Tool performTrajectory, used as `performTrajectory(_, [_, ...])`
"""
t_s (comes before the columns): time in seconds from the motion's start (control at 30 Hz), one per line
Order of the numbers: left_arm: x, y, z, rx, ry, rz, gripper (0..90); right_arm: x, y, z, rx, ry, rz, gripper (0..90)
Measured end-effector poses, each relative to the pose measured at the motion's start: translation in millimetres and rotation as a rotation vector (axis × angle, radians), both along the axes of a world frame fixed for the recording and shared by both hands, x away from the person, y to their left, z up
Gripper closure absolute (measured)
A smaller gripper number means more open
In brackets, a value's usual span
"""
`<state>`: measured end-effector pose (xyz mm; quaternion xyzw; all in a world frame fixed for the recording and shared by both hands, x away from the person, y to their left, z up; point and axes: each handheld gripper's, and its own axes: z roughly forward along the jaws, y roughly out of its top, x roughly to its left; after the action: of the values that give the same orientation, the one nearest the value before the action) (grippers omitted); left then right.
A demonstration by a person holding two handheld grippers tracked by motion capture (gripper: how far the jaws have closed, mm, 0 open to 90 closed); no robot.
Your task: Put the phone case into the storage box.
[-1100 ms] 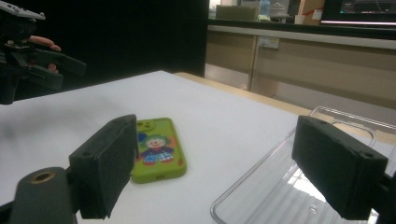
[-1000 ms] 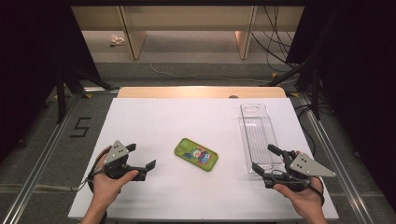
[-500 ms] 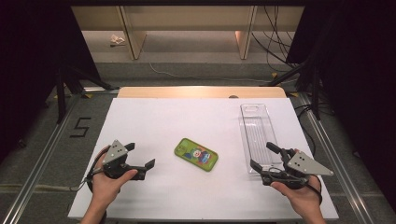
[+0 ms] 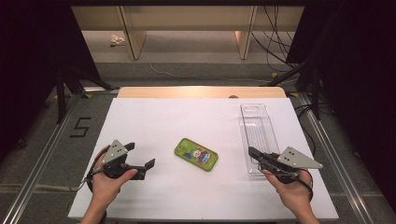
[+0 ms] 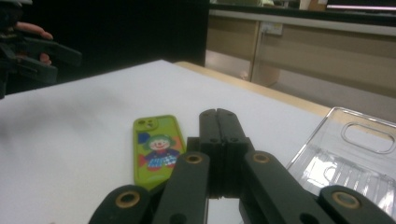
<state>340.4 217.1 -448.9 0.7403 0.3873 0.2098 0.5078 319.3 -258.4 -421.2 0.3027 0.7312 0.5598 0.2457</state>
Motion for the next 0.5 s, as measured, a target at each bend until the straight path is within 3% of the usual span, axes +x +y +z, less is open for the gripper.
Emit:
performTrajectory(0.33, [-0.2,-1.1,0.8,0.003,-0.003,-0.003,0.0,11.5,26.0,-3.4,-0.037,0.058,-0.015,90.0])
performTrajectory(0.5, [-0.1,-1.1,0.4,0.004,-0.002,-0.007,0.0,23.8,47.7,-6.5,-0.086,0.089,-0.013,90.0])
